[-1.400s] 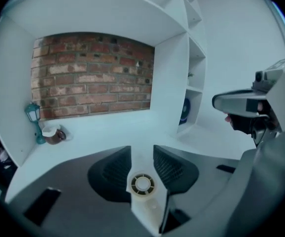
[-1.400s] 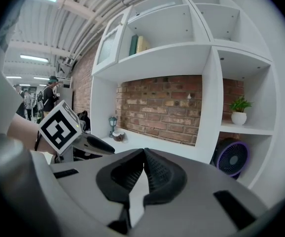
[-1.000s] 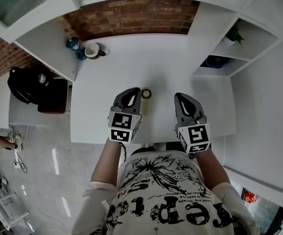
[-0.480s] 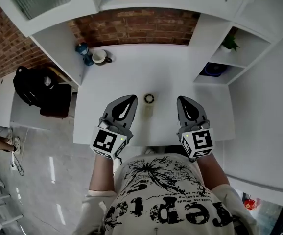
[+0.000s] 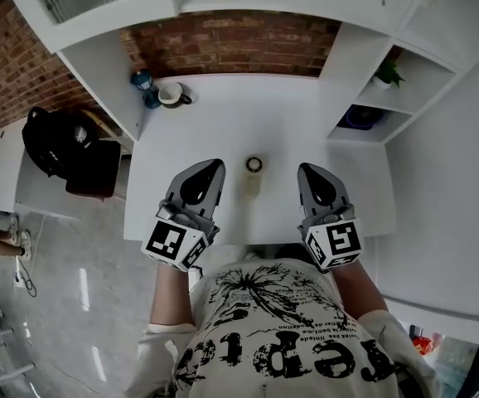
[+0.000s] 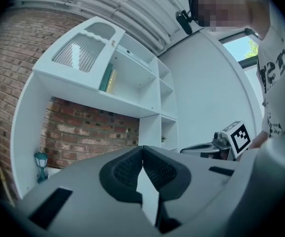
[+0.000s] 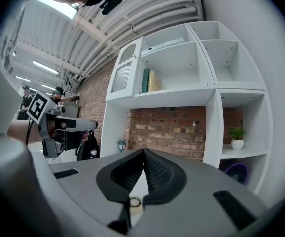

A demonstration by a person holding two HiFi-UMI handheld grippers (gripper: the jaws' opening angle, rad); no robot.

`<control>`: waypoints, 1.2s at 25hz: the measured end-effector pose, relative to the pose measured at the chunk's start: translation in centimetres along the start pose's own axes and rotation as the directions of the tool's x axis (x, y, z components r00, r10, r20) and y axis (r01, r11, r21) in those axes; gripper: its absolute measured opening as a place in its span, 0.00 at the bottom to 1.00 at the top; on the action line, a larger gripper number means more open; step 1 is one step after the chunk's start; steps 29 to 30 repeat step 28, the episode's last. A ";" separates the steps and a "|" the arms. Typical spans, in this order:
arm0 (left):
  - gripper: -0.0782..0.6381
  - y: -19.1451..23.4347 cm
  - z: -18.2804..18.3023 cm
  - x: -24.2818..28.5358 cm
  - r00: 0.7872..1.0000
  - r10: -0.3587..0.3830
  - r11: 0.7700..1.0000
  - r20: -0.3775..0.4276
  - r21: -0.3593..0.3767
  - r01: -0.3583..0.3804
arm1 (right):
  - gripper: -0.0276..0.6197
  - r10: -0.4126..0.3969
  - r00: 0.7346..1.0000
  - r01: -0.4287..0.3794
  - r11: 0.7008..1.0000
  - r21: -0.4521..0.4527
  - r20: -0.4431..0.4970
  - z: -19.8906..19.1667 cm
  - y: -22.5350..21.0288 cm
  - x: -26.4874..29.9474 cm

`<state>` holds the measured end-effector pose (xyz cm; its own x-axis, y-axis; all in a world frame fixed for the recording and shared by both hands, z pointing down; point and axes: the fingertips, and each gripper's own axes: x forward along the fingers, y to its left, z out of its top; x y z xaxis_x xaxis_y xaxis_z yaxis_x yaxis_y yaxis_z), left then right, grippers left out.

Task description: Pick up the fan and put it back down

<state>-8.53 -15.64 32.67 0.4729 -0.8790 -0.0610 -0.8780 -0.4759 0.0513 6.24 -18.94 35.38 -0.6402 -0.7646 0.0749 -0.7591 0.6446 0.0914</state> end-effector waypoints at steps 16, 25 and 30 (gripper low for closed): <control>0.13 0.4 -1.8 0.3 0.998 0.004 1.000 -0.059 -0.026 -0.005 | 0.06 0.018 0.999 -0.018 1.000 0.004 -0.029 -1.6 0.7 1.3; 0.13 0.5 -2.3 1.1 0.997 0.000 1.000 -0.083 -0.019 -0.002 | 0.06 0.025 0.999 -0.024 0.999 0.028 -0.033 -2.4 0.7 1.8; 0.13 0.5 -2.6 1.4 0.996 -0.004 1.000 -0.093 -0.020 0.002 | 0.06 0.022 0.999 -0.021 0.999 0.029 -0.039 -2.6 0.5 1.8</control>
